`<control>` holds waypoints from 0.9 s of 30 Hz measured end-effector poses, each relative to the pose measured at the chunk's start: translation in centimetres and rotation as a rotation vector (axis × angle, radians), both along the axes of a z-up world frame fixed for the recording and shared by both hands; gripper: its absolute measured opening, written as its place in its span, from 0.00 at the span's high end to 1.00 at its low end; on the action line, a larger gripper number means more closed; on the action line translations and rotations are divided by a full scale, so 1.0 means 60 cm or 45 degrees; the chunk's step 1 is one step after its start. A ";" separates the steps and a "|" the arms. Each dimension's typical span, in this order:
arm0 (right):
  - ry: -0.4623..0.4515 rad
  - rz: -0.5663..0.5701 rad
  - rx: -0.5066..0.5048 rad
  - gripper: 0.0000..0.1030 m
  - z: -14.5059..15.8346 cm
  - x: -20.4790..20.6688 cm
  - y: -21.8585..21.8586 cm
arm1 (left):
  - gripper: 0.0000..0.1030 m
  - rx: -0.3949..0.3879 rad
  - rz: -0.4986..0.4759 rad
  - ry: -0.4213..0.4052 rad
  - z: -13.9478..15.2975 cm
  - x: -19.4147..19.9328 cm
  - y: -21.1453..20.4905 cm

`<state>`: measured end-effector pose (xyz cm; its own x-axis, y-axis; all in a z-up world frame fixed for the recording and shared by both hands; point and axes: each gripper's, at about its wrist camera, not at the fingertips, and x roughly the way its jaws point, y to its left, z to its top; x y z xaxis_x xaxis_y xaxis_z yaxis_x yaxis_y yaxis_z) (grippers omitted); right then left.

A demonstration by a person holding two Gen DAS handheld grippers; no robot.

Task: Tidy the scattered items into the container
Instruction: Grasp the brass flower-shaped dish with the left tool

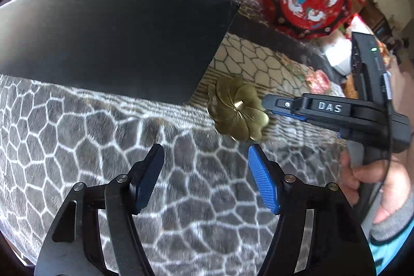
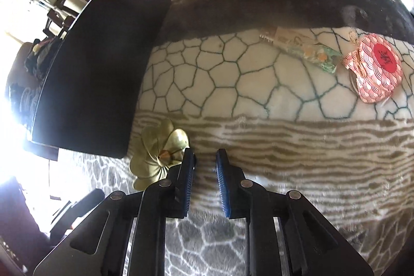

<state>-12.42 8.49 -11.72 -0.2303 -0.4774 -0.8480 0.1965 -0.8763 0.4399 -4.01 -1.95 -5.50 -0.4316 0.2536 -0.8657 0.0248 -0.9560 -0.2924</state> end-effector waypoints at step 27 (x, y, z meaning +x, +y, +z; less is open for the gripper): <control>0.013 0.079 -0.004 0.96 0.003 0.022 -0.026 | 0.90 0.101 0.024 -0.075 -0.038 -0.025 -0.015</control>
